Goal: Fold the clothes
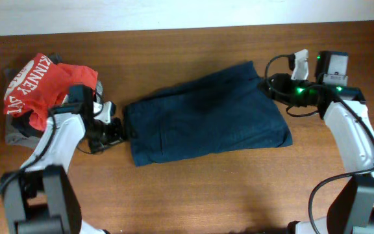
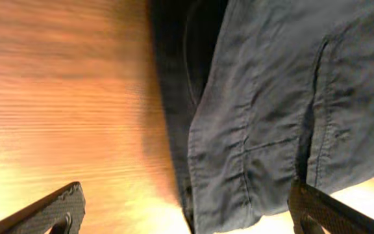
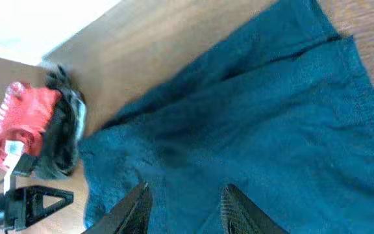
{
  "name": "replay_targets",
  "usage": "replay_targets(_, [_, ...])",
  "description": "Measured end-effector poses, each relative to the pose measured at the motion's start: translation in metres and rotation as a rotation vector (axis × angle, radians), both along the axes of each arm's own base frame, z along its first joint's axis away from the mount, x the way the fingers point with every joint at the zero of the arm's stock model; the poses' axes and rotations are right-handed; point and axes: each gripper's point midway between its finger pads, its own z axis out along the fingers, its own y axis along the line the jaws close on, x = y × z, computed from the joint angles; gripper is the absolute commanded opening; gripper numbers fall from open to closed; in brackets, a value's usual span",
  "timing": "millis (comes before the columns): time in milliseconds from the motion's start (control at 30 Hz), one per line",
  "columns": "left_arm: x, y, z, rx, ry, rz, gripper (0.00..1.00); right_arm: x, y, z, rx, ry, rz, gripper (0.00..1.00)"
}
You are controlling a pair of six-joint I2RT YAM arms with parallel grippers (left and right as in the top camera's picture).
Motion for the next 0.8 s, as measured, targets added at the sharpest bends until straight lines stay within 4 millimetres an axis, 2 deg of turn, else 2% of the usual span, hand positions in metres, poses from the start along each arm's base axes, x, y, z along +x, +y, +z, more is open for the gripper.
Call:
replay_targets(100, [-0.003, -0.012, -0.026, -0.070, 0.047, 0.010, 0.99, -0.001, 0.008, -0.003, -0.027, 0.002, 0.015, 0.40])
replay_targets(133, [0.000, -0.016, -0.028, -0.105, 0.048, 0.024, 0.99, -0.001, 0.009, -0.004, -0.035, 0.003, 0.018, 0.40])
replay_targets(300, [0.020, -0.028, -0.028, -0.195, 0.001, 0.045, 0.99, 0.000, 0.009, -0.006, -0.058, 0.004, 0.012, 0.40])
replay_targets(500, [0.028, -0.038, -0.029, -0.279, 0.001, 0.047, 0.97, 0.000, 0.007, -0.007, -0.066, 0.005, 0.007, 0.40])
replay_targets(567, [0.029, -0.040, -0.029, -0.298, 0.000, 0.046, 0.91, 0.001, 0.007, -0.007, -0.069, 0.006, 0.004, 0.40])
replay_targets(600, [0.030, -0.040, -0.029, -0.301, -0.001, 0.045, 0.79, 0.001, 0.006, -0.007, -0.072, 0.006, 0.002, 0.40])
replay_targets(700, [0.032, -0.043, -0.031, -0.319, -0.009, 0.037, 0.65, 0.001, 0.005, -0.008, -0.078, 0.006, -0.001, 0.40])
replay_targets(800, [0.032, -0.043, -0.034, -0.325, -0.016, 0.028, 0.65, 0.001, 0.005, -0.008, -0.079, 0.006, -0.002, 0.40])
